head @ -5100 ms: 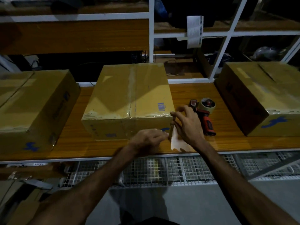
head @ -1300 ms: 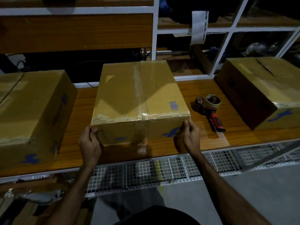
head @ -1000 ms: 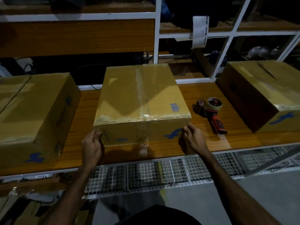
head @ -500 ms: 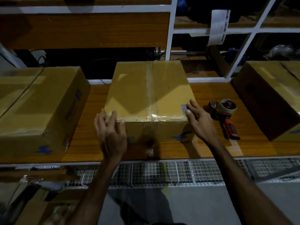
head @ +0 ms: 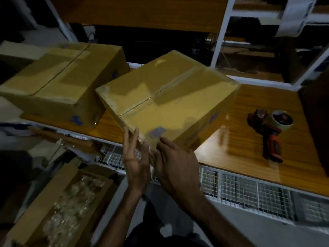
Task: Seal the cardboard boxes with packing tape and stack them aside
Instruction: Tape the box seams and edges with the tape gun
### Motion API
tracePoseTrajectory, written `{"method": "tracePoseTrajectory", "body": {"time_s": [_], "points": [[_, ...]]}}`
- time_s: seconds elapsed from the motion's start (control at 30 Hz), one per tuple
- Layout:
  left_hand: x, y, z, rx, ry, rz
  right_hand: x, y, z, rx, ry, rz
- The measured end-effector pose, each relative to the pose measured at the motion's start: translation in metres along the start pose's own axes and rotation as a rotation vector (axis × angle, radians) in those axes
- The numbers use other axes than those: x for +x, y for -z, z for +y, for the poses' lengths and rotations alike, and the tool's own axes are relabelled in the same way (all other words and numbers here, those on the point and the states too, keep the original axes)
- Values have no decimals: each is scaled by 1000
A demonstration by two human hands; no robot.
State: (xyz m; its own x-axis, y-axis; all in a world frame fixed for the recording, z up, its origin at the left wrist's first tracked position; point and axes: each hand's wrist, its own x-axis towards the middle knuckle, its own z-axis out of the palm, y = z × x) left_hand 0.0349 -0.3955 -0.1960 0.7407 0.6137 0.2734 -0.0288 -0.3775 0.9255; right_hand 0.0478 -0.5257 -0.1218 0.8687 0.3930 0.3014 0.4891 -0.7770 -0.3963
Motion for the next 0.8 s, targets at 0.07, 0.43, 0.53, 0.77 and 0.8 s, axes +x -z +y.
{"method": "tracePoseTrajectory", "body": {"time_s": [0.07, 0.43, 0.53, 0.77, 0.8], "points": [[-9, 2, 3, 26, 32, 72, 23, 14, 15, 58, -35, 12], [-28, -16, 16, 50, 21, 63, 232, 46, 264, -33, -338, -184], [-19, -7, 6, -56, -7, 23, 210, 52, 249, 82, -379, -128], [68, 36, -26, -13, 45, 112, 97, 39, 191, -88, -485, 38], [86, 37, -29, 31, 82, 123, 78, 35, 175, -126, -492, 53]]}}
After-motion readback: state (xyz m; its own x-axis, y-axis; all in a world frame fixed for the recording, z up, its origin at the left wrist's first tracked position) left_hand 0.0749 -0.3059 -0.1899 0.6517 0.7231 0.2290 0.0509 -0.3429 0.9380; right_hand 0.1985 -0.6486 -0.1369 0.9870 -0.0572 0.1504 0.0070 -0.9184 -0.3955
